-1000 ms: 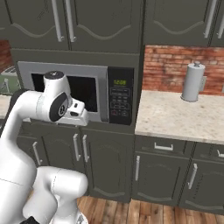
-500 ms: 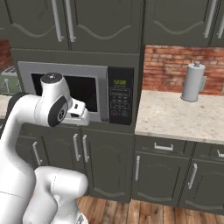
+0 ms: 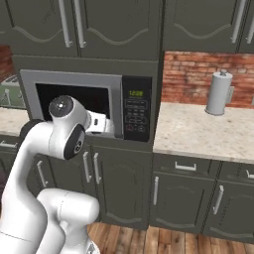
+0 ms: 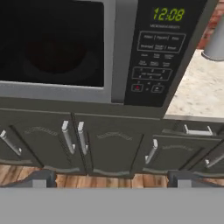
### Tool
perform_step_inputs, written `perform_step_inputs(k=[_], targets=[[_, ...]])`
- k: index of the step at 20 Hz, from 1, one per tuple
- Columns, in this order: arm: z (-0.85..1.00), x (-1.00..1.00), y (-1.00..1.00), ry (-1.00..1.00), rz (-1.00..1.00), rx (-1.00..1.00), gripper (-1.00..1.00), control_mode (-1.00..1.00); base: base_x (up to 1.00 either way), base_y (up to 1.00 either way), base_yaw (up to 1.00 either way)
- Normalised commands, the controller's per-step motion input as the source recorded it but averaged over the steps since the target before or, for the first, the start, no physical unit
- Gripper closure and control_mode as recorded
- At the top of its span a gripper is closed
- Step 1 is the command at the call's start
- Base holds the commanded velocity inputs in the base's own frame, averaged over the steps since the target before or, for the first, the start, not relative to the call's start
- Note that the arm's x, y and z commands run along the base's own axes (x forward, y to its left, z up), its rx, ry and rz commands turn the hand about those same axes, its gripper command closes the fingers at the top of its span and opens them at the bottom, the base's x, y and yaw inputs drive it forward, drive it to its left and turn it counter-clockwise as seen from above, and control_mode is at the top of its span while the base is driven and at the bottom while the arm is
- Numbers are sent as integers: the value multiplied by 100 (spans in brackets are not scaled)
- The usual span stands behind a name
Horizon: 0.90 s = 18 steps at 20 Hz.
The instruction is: The microwave is finished heating the chicken drumstick and broccoli. Take the bowl containing the food and place it on the dining counter.
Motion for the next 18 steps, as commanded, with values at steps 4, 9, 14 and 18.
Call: perform_step_inputs(k=[4, 9, 14, 18], targets=[[0, 48, -16, -12, 0, -1, -100, -100, 0, 0, 0], [0, 68, 0, -6, 0, 0, -100, -100, 0, 0, 0], [15, 55, 0, -11, -3, 0, -100, -100, 0, 0, 0], [12, 54, 0, -10, -1, 0, -100, -100, 0, 0, 0]])
